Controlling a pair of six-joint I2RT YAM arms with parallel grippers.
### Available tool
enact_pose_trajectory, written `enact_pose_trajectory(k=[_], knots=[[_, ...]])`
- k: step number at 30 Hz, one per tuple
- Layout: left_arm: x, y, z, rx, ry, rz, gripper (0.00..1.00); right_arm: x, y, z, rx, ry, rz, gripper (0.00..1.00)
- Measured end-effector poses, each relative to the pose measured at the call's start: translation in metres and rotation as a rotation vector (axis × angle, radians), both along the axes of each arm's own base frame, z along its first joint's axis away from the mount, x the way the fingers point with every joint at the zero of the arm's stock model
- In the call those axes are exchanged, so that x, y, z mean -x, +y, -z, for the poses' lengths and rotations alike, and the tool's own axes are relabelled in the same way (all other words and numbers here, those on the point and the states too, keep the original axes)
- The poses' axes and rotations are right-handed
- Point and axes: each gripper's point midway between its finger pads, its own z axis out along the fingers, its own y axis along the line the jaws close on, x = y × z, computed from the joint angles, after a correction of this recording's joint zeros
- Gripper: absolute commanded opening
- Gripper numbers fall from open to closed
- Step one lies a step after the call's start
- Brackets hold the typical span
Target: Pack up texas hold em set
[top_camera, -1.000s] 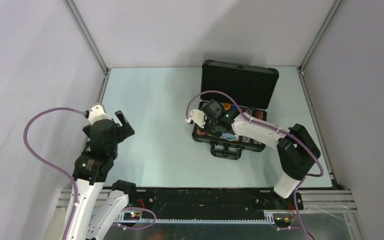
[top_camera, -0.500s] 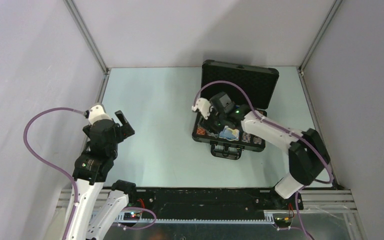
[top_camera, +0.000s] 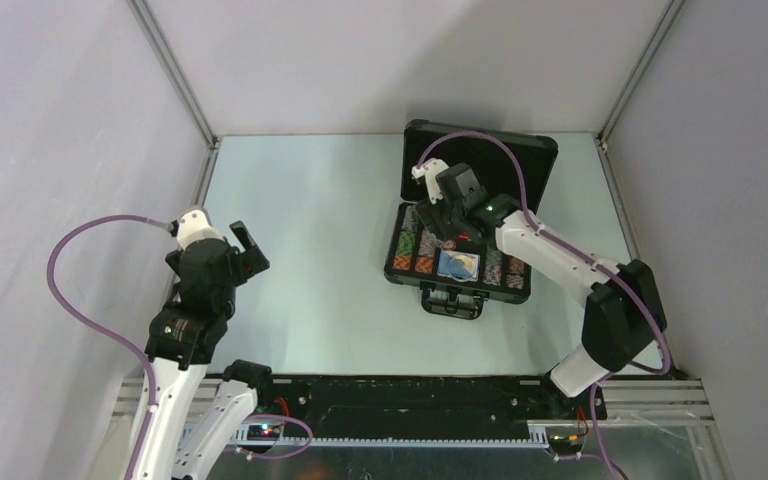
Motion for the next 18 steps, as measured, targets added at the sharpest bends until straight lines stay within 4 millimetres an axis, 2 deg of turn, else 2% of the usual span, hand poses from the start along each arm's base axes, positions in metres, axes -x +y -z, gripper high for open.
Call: enact_pose_trajectory(k=[1,6,18], knots=[[0.0,0.0,0.0,0.0,0.0,0.0,0.98,0.002,-0.003,0.011,0.019,0.035,0.019,0.68],[0.0,0.0,0.0,0.0,0.0,0.0,0.98,0.009,-0.01,0.041,0.066,0.133,0.051,0.66],[0.0,0.0,0.0,0.0,0.0,0.0,0.98,0.02,-0.015,0.069,0.118,0.228,0.052,0.52]])
